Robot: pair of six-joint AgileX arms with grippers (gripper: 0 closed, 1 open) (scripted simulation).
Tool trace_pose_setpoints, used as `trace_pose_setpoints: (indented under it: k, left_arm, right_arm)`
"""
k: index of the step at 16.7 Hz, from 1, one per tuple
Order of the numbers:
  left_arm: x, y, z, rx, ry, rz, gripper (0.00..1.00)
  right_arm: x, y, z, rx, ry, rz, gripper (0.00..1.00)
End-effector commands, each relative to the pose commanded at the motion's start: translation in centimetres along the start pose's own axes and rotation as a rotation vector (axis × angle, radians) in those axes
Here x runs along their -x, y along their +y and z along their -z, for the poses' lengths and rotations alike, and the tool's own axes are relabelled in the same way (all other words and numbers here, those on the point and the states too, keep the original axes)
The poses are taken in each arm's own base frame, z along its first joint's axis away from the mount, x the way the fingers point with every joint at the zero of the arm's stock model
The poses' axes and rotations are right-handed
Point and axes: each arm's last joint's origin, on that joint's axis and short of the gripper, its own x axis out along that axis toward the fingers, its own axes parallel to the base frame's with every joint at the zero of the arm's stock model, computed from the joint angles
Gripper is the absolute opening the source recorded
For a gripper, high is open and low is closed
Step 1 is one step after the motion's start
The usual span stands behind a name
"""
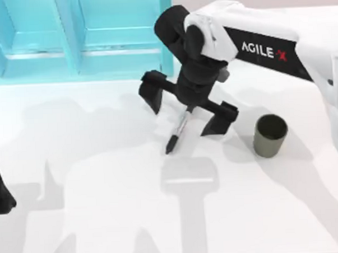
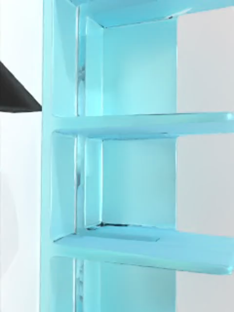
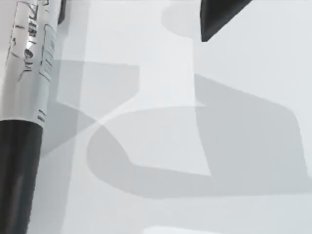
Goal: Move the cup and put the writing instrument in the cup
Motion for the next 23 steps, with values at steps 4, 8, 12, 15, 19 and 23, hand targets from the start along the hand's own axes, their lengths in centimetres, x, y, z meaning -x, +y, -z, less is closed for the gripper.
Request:
trace_pose_setpoints:
  k: [4, 8, 12, 15, 19, 23]
  left_arm:
    - [0.0, 0.0, 0.0, 0.0, 0.0, 0.0, 1.0]
    - [0.0, 0.0, 0.0, 0.0, 0.0, 0.0, 1.0]
    - [0.0, 0.0, 0.0, 0.0, 0.0, 0.0, 1.0]
    - [0.0, 0.0, 0.0, 0.0, 0.0, 0.0, 1.0]
    - [0.0, 0.0, 0.0, 0.0, 0.0, 0.0, 1.0]
    - [0.0, 0.0, 0.0, 0.0, 0.0, 0.0, 1.0]
  right_arm:
    - [-3.0, -0.3, 0.2, -0.001, 0.004, 0.007, 1.0]
    - [-3.0, -0.3, 0.2, -0.001, 0.004, 0.007, 0.92]
    - [-3.0, -0.3, 0.2, -0.001, 0.004, 0.007, 0.62]
    - [-3.0, -0.3, 0.2, -0.001, 0.004, 0.007, 0.4]
    - [-3.0, -0.3, 0.2, -0.001, 0.004, 0.007, 0.1]
    - [-3.0, -0.3, 0.2, -0.001, 0.004, 0.007, 0.0]
